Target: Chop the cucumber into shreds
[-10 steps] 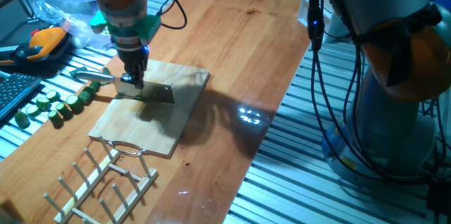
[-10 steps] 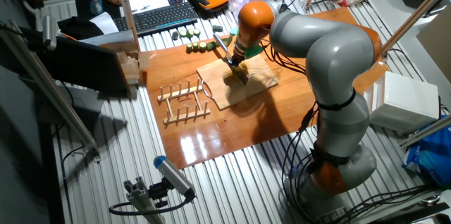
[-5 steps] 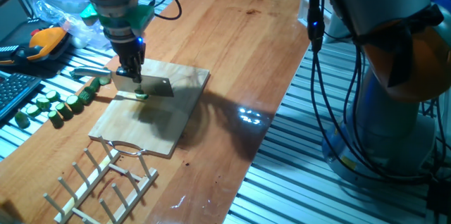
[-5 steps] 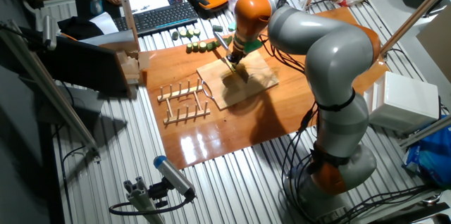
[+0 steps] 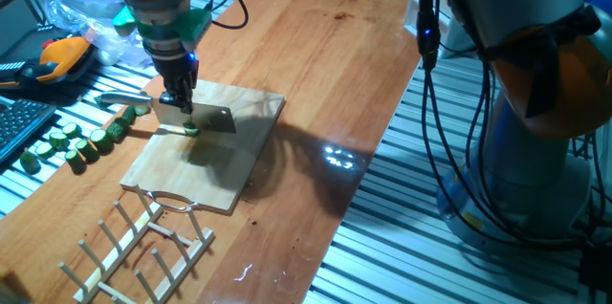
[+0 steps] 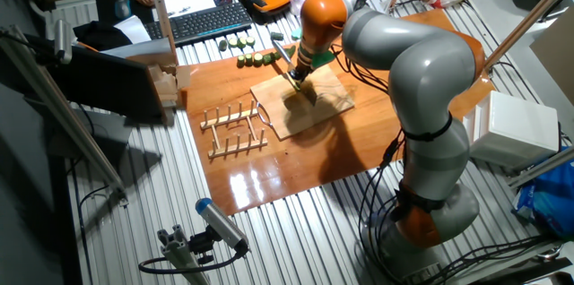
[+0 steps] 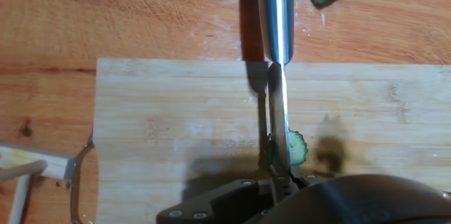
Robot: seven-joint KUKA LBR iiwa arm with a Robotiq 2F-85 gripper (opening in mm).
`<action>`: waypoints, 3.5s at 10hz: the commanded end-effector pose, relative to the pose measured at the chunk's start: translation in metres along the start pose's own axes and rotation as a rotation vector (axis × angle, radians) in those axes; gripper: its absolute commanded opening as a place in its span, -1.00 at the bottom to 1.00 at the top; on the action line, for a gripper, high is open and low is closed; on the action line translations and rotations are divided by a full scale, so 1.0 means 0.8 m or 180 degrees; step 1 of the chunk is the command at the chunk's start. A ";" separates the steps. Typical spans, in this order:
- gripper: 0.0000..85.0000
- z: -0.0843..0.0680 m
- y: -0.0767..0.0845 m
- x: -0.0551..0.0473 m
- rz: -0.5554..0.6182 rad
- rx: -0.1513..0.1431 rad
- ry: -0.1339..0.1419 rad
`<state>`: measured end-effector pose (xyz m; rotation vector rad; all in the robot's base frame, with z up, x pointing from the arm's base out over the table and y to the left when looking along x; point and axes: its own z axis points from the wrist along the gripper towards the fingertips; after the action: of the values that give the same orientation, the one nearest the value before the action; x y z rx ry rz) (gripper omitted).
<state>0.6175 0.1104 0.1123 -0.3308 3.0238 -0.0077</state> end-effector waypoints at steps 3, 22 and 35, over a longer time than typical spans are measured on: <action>-1.00 0.002 -0.002 0.001 -0.0009 -0.0014 -0.0014; -1.00 0.003 -0.001 0.006 0.0028 -0.0033 -0.0038; -1.00 -0.005 -0.004 0.002 0.0019 -0.0049 -0.0012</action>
<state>0.6157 0.1072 0.1150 -0.3208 3.0229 0.0166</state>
